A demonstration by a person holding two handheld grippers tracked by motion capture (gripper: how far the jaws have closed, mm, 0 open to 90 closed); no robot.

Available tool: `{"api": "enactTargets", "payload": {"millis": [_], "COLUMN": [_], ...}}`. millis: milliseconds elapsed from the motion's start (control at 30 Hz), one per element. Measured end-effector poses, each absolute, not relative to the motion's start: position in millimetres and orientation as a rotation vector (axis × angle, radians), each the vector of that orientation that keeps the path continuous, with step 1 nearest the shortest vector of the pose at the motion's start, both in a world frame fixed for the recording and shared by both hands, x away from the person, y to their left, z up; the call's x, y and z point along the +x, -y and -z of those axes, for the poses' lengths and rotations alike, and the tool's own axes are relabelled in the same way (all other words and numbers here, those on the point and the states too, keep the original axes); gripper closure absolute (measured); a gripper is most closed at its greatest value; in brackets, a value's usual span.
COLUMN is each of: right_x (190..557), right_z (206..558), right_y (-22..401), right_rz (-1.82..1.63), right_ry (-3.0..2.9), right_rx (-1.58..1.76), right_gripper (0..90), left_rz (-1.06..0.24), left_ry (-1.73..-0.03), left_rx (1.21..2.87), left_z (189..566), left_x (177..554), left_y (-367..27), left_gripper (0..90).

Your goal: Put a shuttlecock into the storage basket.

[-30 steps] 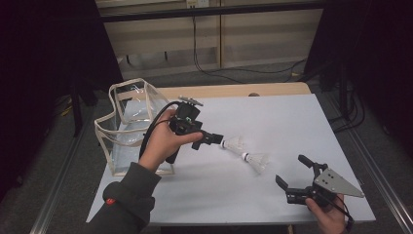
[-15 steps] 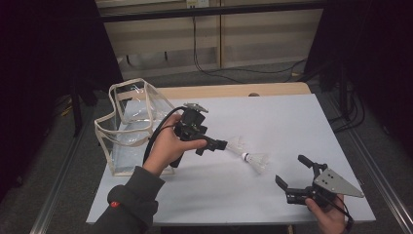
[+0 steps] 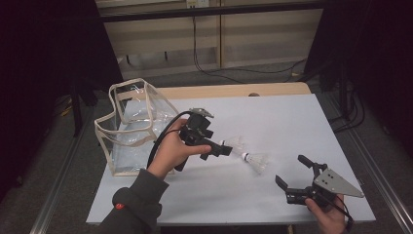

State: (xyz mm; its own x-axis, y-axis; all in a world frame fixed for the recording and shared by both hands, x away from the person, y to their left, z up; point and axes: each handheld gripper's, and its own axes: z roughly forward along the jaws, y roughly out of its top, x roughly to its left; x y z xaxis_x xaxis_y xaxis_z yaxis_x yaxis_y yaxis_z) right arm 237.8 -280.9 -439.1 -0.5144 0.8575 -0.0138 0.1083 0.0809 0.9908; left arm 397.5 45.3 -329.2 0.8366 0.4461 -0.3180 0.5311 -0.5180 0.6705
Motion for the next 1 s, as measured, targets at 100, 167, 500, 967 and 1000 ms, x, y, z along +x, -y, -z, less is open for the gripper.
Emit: {"api": "enactTargets", "payload": {"millis": [100,167,500,967,1000], "right_x": [238,238,238,238,238], "right_z": [439,439,439,439,439], "right_y": [281,281,281,281,281], "right_rz": [-1.491,-1.491,-1.491,-1.493,-1.493], "right_ry": [-1.722,-1.721,-1.722,-1.722,-1.721], "right_rx": [0.959,0.960,0.960,0.960,0.960], "right_gripper": [1.3,1.3,1.3,1.3,1.3], "left_rz": [0.139,0.145,0.145,0.167,0.170], "left_ry": [-0.694,-0.698,-0.665,-0.635,-0.632], "left_rx": [2.207,2.204,2.208,2.217,2.219], "left_z": [332,334,342,354,355], "left_x": [397,396,392,387,387], "left_y": [-44,-42,-35,-24,-23], "left_gripper": [2.8,2.8,3.1,3.0,3.0]}}
